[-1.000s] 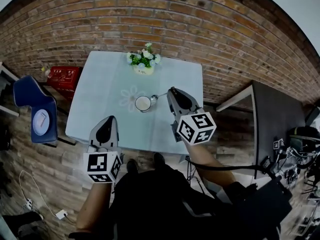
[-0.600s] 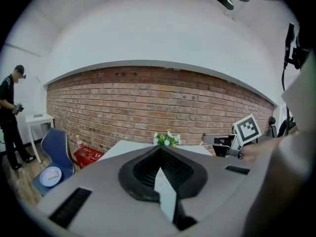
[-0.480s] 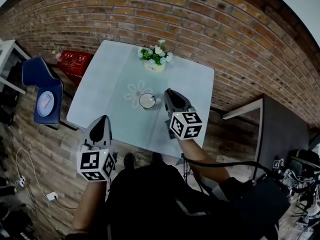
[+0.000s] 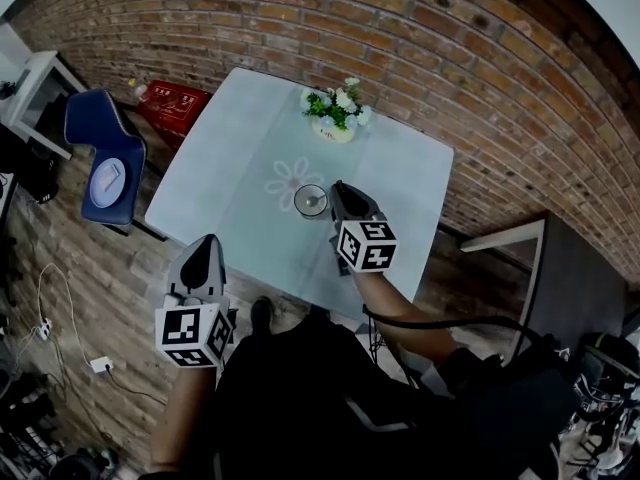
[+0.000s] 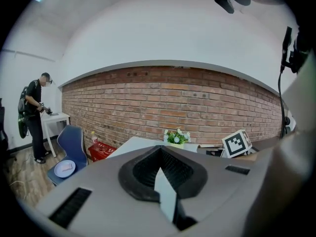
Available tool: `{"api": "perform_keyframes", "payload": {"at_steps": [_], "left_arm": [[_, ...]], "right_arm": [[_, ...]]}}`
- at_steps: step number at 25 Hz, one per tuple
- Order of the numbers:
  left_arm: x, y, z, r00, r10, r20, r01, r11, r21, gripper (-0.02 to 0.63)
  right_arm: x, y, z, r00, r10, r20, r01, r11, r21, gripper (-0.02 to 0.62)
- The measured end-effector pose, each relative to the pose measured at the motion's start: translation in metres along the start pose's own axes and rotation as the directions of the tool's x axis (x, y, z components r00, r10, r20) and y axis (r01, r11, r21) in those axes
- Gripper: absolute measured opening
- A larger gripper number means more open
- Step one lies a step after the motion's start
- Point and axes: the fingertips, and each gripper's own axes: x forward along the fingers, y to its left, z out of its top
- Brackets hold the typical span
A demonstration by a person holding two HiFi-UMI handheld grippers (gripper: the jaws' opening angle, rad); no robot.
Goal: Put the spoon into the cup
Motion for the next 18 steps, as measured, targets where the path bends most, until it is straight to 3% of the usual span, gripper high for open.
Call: {"api": "perform_keyframes", "payload": {"at_steps": [18], "left_arm": [[-0.023,0.011,-0.013,0.993,0.119,-0.012,-0.119,0.993,-0.008,0.009]], "right_arm": [[0.04,0.002,-0.046,0.994,0.049,-0.094,-0.052,0.998,-0.025,0.052]]}}
